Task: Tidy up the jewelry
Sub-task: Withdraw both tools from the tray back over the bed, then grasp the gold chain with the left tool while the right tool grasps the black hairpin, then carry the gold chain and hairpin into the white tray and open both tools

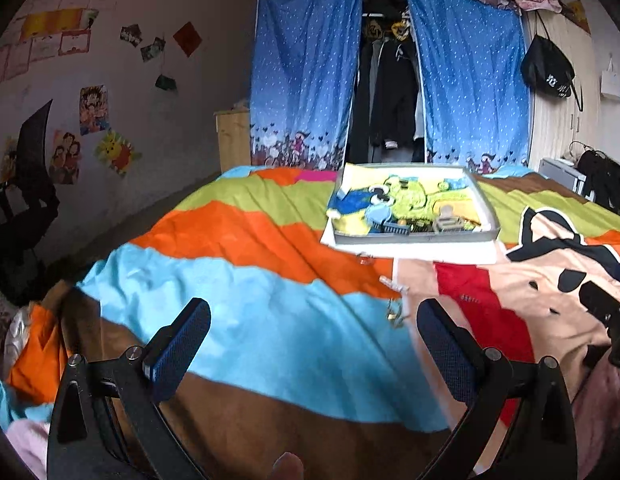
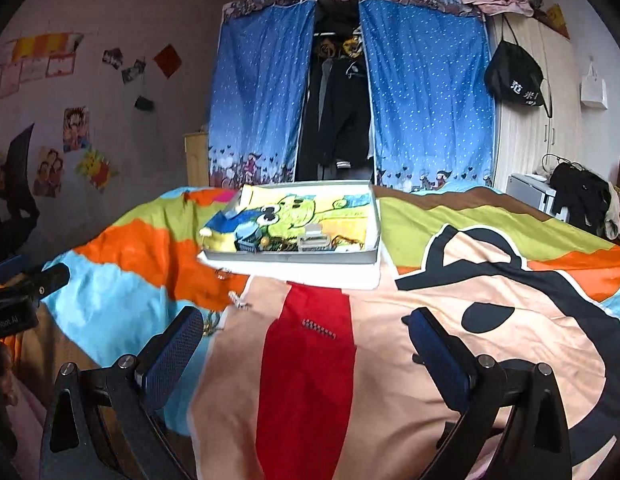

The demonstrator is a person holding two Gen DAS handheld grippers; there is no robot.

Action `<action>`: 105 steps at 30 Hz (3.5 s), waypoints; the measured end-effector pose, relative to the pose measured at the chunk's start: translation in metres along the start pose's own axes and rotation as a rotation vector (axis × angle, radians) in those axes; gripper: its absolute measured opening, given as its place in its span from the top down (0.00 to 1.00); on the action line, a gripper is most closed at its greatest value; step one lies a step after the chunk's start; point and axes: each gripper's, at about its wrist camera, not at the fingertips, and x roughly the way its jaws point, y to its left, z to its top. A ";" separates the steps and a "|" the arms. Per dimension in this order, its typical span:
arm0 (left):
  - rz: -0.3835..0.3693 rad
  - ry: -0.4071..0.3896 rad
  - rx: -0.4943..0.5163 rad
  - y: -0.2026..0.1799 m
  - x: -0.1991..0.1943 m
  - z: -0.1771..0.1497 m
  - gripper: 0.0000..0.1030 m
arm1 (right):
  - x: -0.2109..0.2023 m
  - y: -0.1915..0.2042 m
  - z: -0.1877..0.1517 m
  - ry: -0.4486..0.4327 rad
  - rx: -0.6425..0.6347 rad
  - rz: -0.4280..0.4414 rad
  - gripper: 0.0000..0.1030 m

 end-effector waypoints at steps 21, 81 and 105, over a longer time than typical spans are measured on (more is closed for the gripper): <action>-0.077 0.262 0.009 -0.003 0.062 -0.007 0.02 | 0.063 -0.031 -0.019 0.340 0.212 0.095 0.00; -0.375 0.528 0.016 -0.051 0.239 -0.015 0.88 | 0.279 -0.048 -0.036 0.637 0.029 0.216 0.92; -0.425 0.370 -0.027 -0.070 0.190 0.018 0.95 | 0.219 -0.014 0.014 0.306 0.020 0.346 0.96</action>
